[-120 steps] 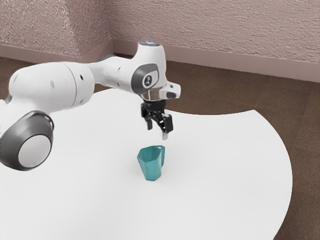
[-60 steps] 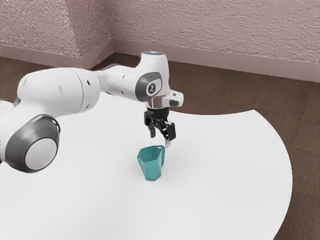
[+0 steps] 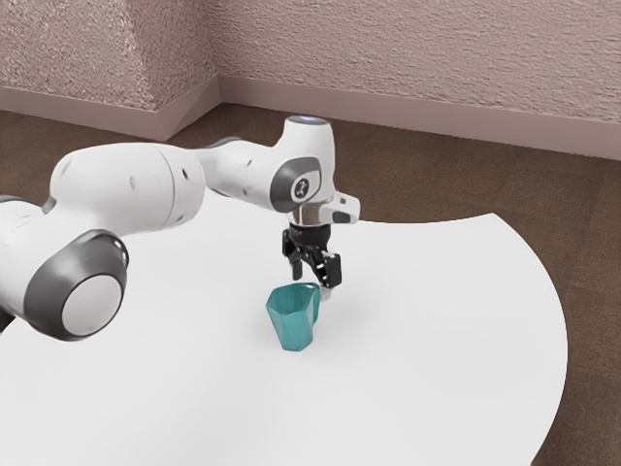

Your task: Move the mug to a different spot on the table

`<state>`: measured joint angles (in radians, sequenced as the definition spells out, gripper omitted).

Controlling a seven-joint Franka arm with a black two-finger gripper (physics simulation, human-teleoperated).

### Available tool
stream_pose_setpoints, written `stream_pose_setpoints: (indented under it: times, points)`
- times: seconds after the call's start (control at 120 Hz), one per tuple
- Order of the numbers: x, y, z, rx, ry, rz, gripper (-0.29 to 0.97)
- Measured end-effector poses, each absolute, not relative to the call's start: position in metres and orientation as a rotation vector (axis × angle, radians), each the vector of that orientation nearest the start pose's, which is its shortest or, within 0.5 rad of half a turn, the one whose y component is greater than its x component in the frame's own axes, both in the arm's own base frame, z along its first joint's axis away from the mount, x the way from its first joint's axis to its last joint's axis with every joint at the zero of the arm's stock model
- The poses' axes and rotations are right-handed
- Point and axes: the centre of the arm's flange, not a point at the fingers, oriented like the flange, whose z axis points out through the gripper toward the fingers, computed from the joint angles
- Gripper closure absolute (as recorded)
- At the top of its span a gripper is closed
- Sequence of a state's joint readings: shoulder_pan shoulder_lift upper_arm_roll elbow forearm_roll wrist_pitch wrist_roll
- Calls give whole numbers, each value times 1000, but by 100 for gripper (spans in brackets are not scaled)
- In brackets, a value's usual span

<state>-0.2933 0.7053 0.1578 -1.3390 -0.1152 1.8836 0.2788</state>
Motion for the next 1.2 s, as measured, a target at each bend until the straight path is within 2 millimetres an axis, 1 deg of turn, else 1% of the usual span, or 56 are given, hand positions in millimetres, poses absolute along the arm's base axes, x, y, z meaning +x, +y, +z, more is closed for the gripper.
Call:
stream_pose_setpoints:
  times: [0.217, 0.7, 0.783, 0.933, 1.175, 1.2]
  points:
    - [704, -125, 297, -3111, 565, 259, 2]
    - [700, -123, 285, -3113, 511, 295, 3]
    - [700, -123, 285, -3113, 506, 296, 8]
    - [700, -123, 284, -3114, 497, 296, 20]
    - [700, -125, 285, -3115, 493, 295, 49]
    - [700, -125, 285, -3114, 493, 295, 51]
